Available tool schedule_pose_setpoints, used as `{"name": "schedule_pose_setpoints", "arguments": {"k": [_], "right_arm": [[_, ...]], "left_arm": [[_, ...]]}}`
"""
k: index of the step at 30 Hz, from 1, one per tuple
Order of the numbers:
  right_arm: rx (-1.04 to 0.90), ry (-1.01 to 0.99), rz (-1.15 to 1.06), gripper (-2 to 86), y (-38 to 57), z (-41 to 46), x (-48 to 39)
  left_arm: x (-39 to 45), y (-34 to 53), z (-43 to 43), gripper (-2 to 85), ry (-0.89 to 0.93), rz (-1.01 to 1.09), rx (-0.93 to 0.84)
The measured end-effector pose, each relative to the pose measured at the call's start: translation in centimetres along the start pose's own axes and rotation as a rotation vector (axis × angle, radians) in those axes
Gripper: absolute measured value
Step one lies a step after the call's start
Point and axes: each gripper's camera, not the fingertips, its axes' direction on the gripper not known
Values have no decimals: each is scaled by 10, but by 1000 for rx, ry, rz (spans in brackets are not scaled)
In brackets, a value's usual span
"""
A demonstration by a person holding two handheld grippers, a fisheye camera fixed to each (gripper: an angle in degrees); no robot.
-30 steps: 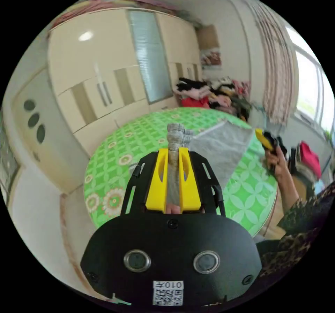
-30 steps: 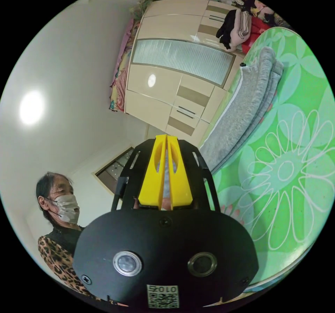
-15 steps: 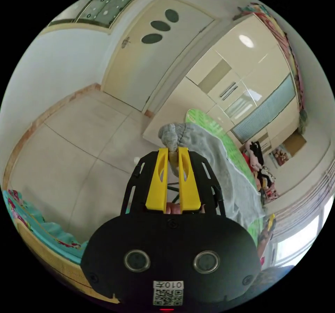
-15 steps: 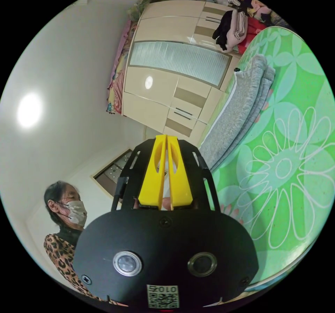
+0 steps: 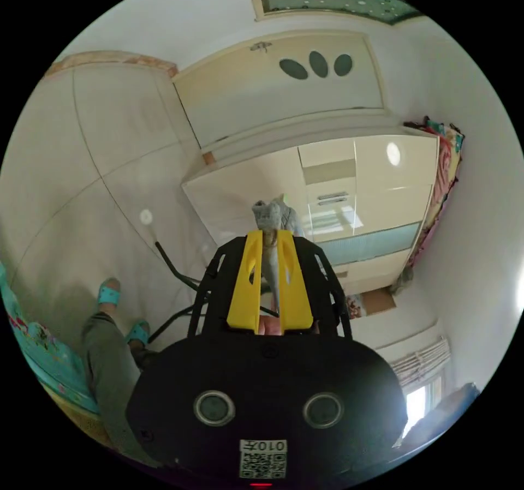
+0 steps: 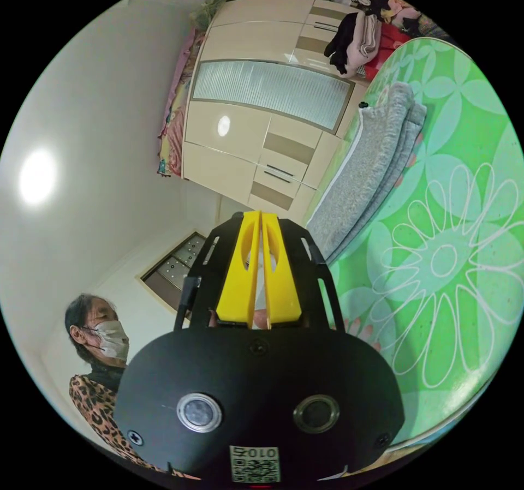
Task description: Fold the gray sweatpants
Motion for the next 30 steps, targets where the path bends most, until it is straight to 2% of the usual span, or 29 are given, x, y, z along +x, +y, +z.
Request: {"name": "schedule_pose_setpoints", "arguments": {"k": [2,3,4,5,7,8,10,14,17,18,19,23,26,28,30], "right_arm": [[-1,-4,-3,25,1,1,-5],[-3,-9,-5,25,2,2,-8],[-3,-12,-6,25,2,2,-9],[-2,-15,-8,25,3,3,-13],[-2,-15,-10,25,4,5,-18],[-5,-13,-12,25,5,7,-22],[-6,-13,-12,25,6,11,-28],[-2,-16,-9,26,9,18,-42],[-23,-2,3,25,10,29,-53],[-29,4,6,25,10,33,-58],[-31,7,3,25,10,36,-61],[-56,69,16,25,7,57,-81],[-116,275,-35,24,-11,78,-112],[-160,411,-40,24,-25,96,-128],[-317,474,-38,23,-43,136,-137]], "left_arm": [[17,-3,6,7,-126,177,-70],[30,-3,13,4,-339,243,-128],[41,1,7,1,-472,264,-53],[46,3,1,0,-449,280,-17],[72,8,-7,-1,-87,357,2],[84,10,-2,-2,-42,390,-26],[144,26,42,-2,-122,556,-203],[191,64,113,-2,-165,715,-329],[188,75,164,-2,-367,720,-379],[180,77,185,-3,-497,714,-441],[182,81,186,-3,-486,760,-399],[202,91,189,-3,-552,745,-415],[237,113,181,-3,-459,851,-397],[259,127,189,-3,-459,906,-422],[268,134,204,-3,-500,924,-451]]}}
